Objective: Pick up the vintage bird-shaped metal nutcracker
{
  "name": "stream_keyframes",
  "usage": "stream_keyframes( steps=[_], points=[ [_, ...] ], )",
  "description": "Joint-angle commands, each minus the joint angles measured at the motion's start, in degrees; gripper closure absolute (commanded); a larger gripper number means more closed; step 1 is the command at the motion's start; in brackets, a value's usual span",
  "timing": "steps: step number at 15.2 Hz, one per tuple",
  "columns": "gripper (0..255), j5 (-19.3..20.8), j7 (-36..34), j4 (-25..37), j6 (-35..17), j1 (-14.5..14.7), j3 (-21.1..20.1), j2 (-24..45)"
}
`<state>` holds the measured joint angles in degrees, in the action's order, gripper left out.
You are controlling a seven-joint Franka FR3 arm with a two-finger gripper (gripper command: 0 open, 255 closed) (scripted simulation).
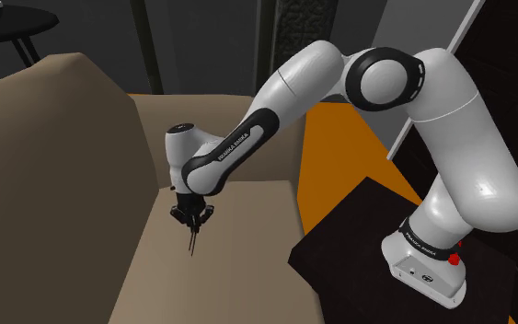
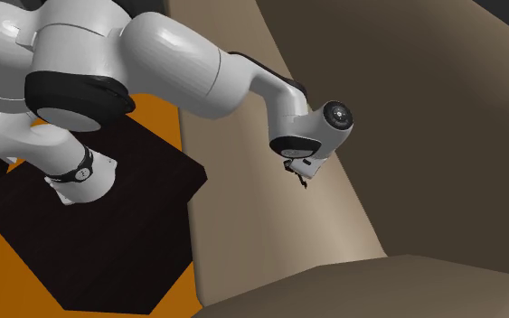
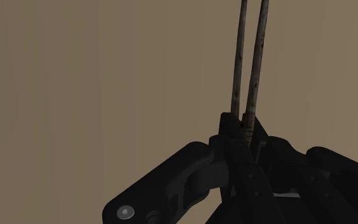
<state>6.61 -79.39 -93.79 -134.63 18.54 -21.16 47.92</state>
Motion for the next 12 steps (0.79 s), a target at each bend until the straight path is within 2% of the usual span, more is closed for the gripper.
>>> stream_keyframes(
  steps=[1, 12],
  points=[
    [255, -0.24, -0.04, -0.16, 0.91, -0.2, -0.28, -1.07],
    [255, -1.46, -0.12, -1.13, 4.97, -1.25, -1.6, -6.17]
  ],
)
